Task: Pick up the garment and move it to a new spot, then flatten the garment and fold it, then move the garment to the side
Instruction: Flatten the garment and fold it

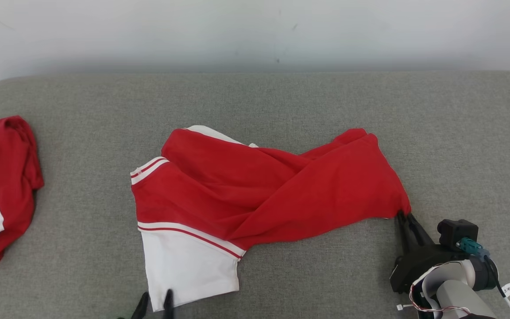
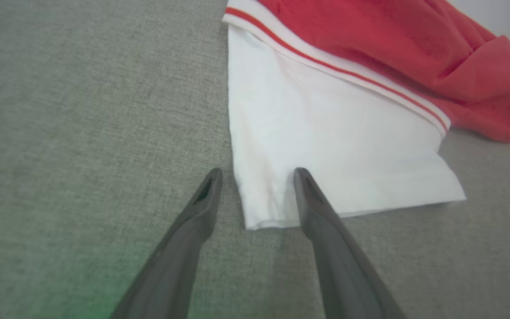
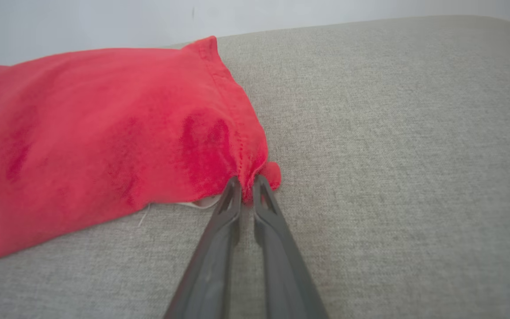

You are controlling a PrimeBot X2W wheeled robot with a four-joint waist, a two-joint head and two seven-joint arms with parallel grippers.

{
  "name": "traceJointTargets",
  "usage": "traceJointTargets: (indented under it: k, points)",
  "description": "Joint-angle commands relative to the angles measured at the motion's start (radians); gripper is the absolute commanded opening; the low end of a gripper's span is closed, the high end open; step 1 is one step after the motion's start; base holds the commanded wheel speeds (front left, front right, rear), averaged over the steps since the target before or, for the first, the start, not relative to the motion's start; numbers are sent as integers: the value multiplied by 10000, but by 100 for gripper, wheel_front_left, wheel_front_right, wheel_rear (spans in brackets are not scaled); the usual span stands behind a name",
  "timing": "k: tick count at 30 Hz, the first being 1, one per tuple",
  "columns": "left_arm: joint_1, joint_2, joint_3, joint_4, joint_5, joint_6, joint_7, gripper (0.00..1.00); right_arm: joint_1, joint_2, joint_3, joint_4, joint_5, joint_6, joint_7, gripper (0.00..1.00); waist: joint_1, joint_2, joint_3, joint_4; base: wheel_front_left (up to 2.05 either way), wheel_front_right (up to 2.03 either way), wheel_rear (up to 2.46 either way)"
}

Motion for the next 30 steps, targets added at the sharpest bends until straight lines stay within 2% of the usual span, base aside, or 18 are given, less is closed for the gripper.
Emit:
traceJointTargets:
  k: [1, 6, 10, 18, 24, 27, 30]
  points:
    - [24, -66, -214, 334, -131, -6, 150, 0, -89, -34, 60, 53, 125, -24, -13, 0, 0, 0, -36, 10, 0, 0, 0]
    - [-56, -65, -328, 428, -322, -10, 144, 0, 18, -211, 159, -1, 313, -24, -13, 0, 0, 0, -219, 13, 0, 0, 0]
    - [251, -29, -16, -129, -212, 1, 98, 0, 571, -338, 229, -630, 501, -25, -13, 0, 0, 0, -422, 4, 0, 0, 0]
    - [1364, 111, 1021, -2608, 71, 16, 75, 0, 2426, -716, 867, -2592, 1562, -25, -7, 0, 0, 0, -675, -183, 0, 0, 0]
    - [1344, 342, 1454, -4060, 257, 14, 75, 0, 2897, -992, 1233, -4059, 2281, -25, 381, 0, 0, 0, -606, -462, 0, 0, 0]
    - [848, 754, 1432, -4756, 513, 15, 77, 0, 2725, -1142, 1349, -5041, 2572, -25, 796, 0, 0, 0, -488, -625, 0, 0, 0]
    - [-237, 1574, 1141, -5137, 409, 15, 414, 0, 2286, -1279, 1355, -5980, 2835, -25, 1288, 0, 0, 0, -289, -728, 0, 0, 0]
